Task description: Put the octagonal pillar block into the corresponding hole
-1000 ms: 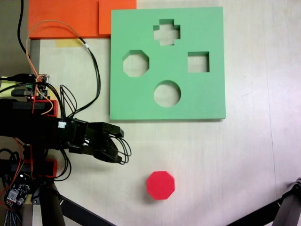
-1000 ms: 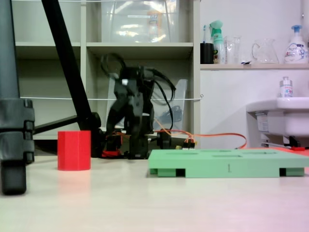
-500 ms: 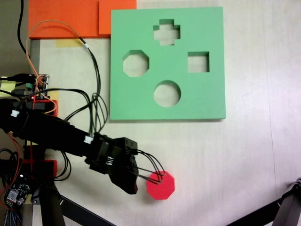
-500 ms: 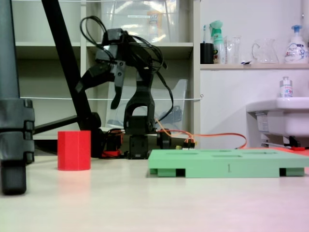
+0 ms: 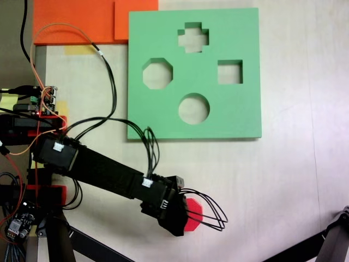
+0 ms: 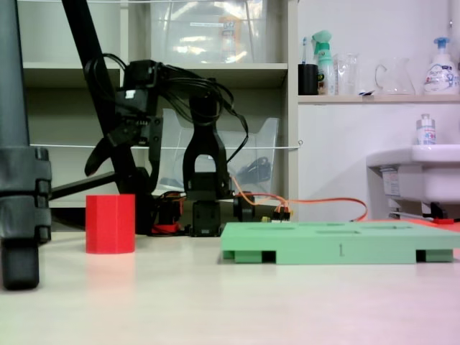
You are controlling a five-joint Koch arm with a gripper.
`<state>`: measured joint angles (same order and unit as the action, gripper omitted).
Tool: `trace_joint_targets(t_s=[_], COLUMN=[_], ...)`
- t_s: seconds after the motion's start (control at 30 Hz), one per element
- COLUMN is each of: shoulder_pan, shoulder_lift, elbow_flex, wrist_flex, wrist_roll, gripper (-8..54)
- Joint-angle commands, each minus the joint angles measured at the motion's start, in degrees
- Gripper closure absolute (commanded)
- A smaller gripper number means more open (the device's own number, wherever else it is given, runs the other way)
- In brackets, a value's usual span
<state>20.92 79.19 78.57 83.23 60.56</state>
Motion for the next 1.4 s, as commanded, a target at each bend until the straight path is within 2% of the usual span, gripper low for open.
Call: trace_joint_targets(t_s=[0.0,0.57,0.6,0.7,0.87,1.07,1.23,1.37], shoulder_pan=[1.1,1.8,1.8,1.5,3.6,3.6,3.6,1.8], shoulder_lift=[-0.5,-10.1,-10.9,-13.2,-14.7,-13.8,-8.8,-3.3], elbow_flex=[-3.8,-4.7,-4.7,-4.7,-4.6,-4.7,-4.7,-4.8], wrist_flex=[-1.0,-4.3,-4.3,-4.3,-1.3,2.6,6.2,7.5], wrist_roll=[1.1,5.2,5.3,6.2,7.4,9.9,11.3,12.6], gripper=[-6.7,-6.3,-5.0,5.3,17.0,17.6,28.9,29.6])
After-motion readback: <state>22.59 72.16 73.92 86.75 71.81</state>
